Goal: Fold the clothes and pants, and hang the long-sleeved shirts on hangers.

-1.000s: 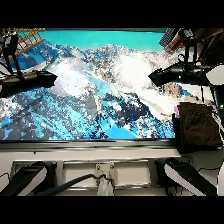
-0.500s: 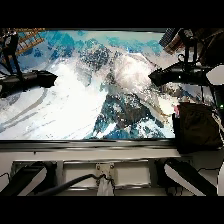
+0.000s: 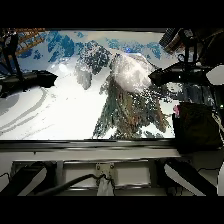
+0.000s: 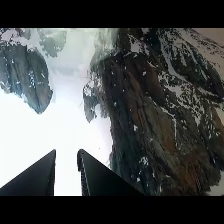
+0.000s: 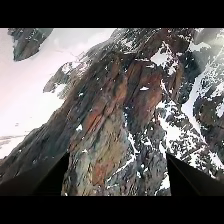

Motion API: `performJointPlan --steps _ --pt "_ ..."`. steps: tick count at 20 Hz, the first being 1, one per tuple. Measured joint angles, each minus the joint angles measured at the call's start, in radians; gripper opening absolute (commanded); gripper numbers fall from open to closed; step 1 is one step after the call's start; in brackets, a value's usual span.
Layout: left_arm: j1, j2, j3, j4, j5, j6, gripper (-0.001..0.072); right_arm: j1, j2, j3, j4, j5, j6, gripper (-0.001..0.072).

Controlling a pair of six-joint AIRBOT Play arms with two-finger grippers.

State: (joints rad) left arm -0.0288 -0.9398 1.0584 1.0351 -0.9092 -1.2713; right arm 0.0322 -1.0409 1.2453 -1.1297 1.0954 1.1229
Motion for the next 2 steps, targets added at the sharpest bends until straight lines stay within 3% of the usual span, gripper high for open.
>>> performJointPlan --steps 2 --pt "0.000 0.000 0.000 0.000 0.000 0.000 0.0152 0.000 0.000 0.000 0.000 0.000 0.000 0.0703"
